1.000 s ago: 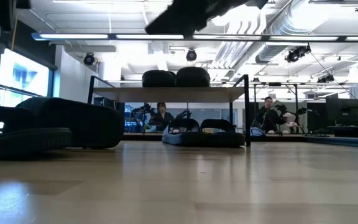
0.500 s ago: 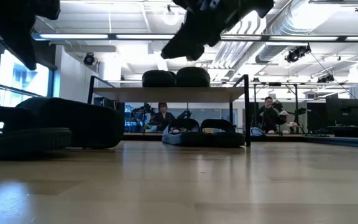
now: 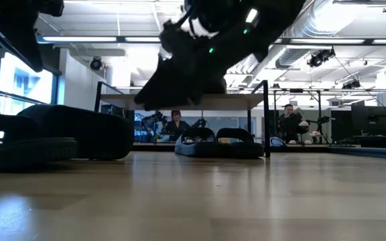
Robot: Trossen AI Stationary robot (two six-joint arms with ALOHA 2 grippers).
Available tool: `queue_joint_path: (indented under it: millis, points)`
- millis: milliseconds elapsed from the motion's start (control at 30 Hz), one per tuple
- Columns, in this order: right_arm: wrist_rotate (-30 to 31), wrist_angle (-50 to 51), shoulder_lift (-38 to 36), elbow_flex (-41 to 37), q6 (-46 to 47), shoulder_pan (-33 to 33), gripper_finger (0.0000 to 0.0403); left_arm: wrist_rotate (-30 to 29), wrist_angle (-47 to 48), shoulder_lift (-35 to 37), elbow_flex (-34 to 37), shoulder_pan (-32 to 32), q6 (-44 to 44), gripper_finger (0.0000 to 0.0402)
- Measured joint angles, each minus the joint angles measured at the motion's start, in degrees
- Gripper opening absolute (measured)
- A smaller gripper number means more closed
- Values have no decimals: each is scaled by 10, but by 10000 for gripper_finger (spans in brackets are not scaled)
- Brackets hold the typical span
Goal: Pick and place slides into the shelf
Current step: Put the black slide under the shelf
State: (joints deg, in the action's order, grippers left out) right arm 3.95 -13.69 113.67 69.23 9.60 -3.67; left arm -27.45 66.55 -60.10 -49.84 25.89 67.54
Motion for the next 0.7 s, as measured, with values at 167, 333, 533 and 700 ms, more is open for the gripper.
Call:
queue_joint_path:
  millis: [167,333,533,700]
  points:
    - [35,-42,20,0,57,14,199,1,0,0,0,0,-1,93]
    - [2,-61,34,0,99,27,207,8,1,0,0,0,-26,92]
    - [-6,-94,58,0,120,26,209,9,2,0,0,0,-33,92]
    - [-3,-120,67,0,128,27,209,10,10,0,0,0,-33,92]
